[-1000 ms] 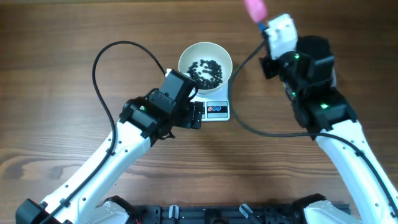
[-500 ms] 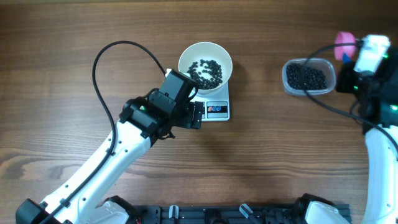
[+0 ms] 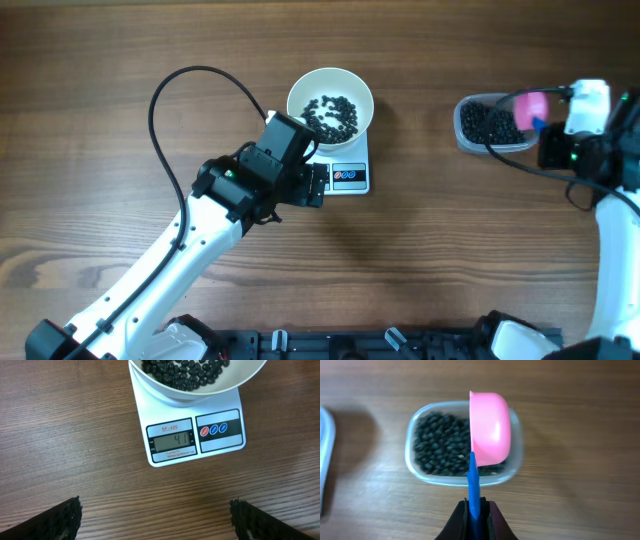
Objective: Scoop item into bowl and weigh 150g on scale
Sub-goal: 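Move the empty scoop with the right gripper back to the bean tub, then dip the scoop into the black beans and drag it through the tub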
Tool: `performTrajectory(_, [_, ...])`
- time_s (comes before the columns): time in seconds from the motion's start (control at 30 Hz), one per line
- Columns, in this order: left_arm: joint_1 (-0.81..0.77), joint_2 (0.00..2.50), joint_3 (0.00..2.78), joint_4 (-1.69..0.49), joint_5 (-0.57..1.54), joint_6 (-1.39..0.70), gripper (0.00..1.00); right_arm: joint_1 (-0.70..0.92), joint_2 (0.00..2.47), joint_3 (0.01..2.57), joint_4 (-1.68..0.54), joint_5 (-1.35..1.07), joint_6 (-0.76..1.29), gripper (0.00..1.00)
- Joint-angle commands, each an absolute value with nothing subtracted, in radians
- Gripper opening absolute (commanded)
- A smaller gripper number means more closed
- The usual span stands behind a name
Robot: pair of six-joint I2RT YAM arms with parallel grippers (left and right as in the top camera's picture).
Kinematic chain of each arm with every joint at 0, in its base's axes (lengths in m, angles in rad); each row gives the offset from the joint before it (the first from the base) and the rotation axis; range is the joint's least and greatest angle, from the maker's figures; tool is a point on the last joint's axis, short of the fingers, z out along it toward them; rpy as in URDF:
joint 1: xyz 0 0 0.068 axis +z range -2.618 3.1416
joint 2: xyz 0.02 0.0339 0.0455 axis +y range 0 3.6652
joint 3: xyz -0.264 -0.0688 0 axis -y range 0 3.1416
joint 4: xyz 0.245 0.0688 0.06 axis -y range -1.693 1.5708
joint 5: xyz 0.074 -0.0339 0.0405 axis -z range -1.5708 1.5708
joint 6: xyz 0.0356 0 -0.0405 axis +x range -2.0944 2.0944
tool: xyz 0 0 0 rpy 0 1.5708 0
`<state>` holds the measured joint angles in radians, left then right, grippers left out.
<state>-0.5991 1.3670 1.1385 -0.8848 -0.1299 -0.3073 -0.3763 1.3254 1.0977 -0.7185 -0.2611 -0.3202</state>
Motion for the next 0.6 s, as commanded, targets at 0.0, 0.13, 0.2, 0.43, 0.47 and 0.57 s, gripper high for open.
performTrajectory(0.0, [-0.591,1.375,1.131,-0.882,-0.125,-0.292,1.0,-0.328,1.37,1.106,-0.714,-0.251,-0.359,0.04])
performTrajectory(0.13, [-0.591,1.375,1.131,-0.882,-0.125,-0.292,1.0,-0.284,1.377,1.106,-0.701,-0.165,-0.393,0.04])
performTrajectory(0.2, [-0.591,1.375,1.131,-0.882,-0.125,-0.292,1.0,-0.27,1.377,1.106,-0.68,-0.063,-0.393,0.04])
performTrajectory(0.43, [-0.591,1.375,1.131,-0.882,-0.125,-0.292,1.0,-0.266,1.425,1.105,-0.667,0.007,-0.393,0.04])
performTrajectory(0.47, [-0.591,1.375,1.131,-0.882,-0.125,-0.292,1.0,-0.266,1.434,1.105,-0.668,-0.005,-0.392,0.04])
performTrajectory(0.57, [-0.591,1.375,1.131,-0.882,-0.125,-0.292,1.0,-0.266,1.466,1.105,-0.666,-0.053,-0.381,0.05])
